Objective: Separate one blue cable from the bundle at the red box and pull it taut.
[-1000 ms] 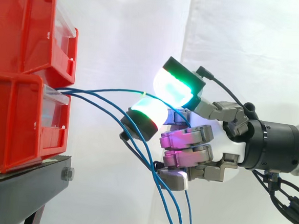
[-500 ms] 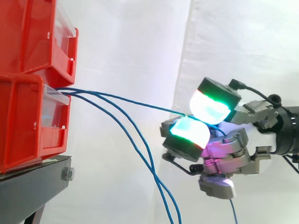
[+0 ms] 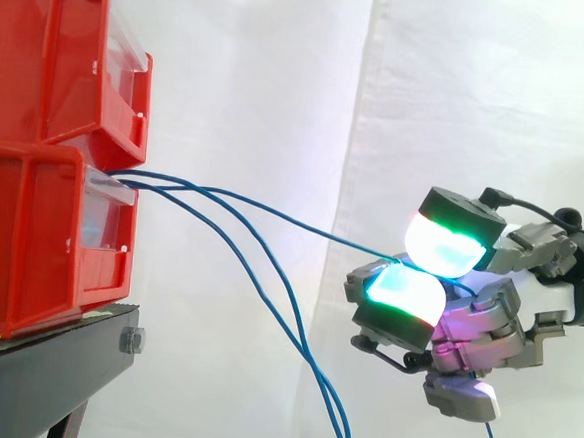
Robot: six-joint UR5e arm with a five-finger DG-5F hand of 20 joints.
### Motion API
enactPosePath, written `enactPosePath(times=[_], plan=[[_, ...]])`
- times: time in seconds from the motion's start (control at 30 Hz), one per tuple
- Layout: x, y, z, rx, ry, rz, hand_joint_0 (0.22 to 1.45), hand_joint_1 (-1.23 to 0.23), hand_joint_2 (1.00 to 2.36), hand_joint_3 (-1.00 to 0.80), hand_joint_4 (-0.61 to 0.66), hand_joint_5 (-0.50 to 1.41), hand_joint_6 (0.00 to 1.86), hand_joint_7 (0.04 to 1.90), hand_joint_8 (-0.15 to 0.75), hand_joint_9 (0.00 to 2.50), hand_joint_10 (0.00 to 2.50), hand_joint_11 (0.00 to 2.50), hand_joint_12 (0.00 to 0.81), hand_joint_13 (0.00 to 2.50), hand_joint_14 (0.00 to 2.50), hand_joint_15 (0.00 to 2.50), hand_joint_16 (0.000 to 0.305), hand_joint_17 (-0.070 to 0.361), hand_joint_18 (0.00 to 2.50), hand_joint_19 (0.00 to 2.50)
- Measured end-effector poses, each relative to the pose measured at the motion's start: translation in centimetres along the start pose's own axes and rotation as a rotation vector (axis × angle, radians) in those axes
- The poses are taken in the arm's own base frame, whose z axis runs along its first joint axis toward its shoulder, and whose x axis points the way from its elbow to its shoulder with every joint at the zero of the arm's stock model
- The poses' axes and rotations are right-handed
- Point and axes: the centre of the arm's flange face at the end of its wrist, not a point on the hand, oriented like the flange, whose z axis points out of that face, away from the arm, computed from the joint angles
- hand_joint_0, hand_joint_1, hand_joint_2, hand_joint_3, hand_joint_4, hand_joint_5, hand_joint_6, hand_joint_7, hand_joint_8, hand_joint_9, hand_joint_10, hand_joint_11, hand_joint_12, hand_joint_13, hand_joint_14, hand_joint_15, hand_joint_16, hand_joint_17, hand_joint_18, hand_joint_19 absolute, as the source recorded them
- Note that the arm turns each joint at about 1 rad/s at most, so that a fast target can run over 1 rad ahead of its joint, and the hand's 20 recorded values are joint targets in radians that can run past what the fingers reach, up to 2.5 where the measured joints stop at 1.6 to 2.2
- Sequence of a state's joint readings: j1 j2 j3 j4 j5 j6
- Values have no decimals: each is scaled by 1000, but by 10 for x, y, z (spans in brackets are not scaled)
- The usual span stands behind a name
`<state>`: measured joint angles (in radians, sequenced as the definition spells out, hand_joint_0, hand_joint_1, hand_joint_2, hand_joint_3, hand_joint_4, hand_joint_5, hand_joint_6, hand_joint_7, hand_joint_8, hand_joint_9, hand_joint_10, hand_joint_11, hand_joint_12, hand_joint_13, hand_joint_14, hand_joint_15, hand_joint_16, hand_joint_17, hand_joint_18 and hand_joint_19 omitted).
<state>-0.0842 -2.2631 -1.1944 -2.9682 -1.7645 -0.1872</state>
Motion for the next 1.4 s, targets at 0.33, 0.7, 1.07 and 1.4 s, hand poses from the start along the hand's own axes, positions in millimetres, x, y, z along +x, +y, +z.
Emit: enactPosePath(times=[0.33, 0.7, 1.07, 1.4], plan=[[1, 1, 2, -17, -3, -7, 756, -765, 1006, -416, -59, -185, 918, 1206, 291, 1035, 1388, 1566, 373, 985, 1625, 1510, 42, 96, 994, 1104], [1, 1, 2, -16, -3, -8, 774, -754, 1009, -401, -10, -190, 907, 1289, 335, 1028, 1327, 1633, 408, 966, 1797, 1423, 48, 109, 1025, 1169], [1, 0, 2, -15, -3, -8, 767, -756, 1010, -384, -36, -184, 916, 1216, 302, 1038, 1460, 1574, 371, 1010, 1774, 1453, 45, 101, 1071, 1166], [1, 0, 2, -15, -2, -8, 766, -758, 1009, -391, -41, -184, 917, 1209, 303, 1023, 1468, 1562, 365, 1010, 1738, 1458, 44, 100, 1061, 1161]])
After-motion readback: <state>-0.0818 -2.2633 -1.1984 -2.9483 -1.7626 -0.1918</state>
